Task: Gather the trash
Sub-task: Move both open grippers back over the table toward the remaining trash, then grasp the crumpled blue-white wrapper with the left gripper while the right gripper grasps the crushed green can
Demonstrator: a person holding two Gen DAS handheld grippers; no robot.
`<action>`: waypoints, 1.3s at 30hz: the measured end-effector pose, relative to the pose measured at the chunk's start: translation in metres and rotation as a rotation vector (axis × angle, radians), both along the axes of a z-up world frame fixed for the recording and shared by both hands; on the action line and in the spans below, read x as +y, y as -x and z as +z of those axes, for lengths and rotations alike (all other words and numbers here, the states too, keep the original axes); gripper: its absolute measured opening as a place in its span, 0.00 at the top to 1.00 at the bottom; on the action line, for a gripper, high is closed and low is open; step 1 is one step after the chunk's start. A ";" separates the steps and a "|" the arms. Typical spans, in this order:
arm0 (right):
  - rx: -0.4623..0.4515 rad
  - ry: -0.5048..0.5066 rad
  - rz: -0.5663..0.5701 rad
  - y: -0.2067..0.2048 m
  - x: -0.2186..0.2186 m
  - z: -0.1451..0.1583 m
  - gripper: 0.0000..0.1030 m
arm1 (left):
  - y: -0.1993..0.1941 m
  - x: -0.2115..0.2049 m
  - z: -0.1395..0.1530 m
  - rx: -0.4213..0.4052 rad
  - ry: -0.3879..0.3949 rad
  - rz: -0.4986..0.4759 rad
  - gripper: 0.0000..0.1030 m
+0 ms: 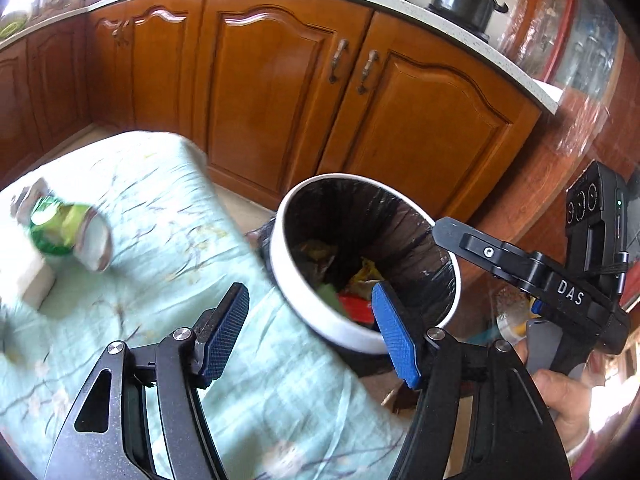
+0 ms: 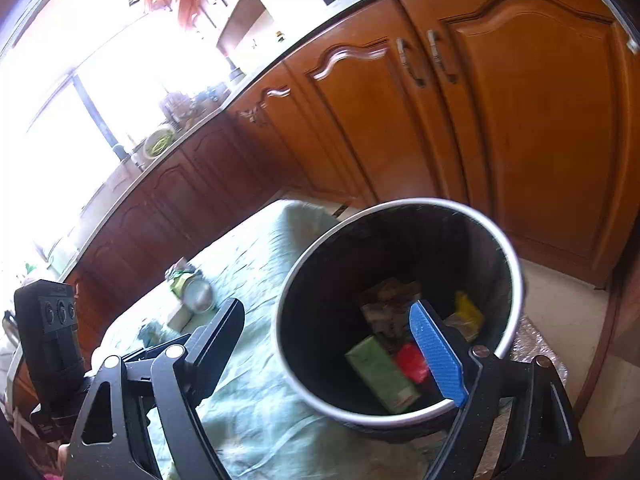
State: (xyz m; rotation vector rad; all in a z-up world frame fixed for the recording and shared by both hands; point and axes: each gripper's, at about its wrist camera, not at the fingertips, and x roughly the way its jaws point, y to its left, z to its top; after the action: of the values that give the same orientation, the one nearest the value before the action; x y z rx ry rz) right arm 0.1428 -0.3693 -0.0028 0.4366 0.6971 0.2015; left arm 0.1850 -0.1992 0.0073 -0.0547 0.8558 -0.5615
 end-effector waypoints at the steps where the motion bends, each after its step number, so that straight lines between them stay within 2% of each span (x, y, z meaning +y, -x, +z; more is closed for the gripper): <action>1: -0.002 0.000 0.016 0.000 0.007 0.000 0.16 | 0.003 0.009 -0.002 0.006 0.006 0.015 0.37; 9: 0.000 0.033 0.166 -0.007 0.070 -0.004 0.16 | 0.026 0.087 -0.011 0.028 0.032 0.160 0.37; 19: 0.012 0.111 0.292 -0.023 0.130 -0.009 0.16 | 0.044 0.168 -0.019 0.040 0.052 0.319 0.37; 31: -0.013 0.242 0.404 -0.063 0.172 -0.006 0.15 | 0.032 0.220 -0.019 0.048 0.046 0.423 0.37; 39: -0.013 0.347 0.491 -0.106 0.207 -0.009 0.15 | 0.003 0.239 -0.021 0.049 -0.049 0.475 0.35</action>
State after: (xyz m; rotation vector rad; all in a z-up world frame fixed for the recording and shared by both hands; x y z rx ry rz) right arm 0.2487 -0.1627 -0.0122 -0.0745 0.8014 0.5357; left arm 0.1825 0.0395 -0.0135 -0.2217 0.8671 -0.0935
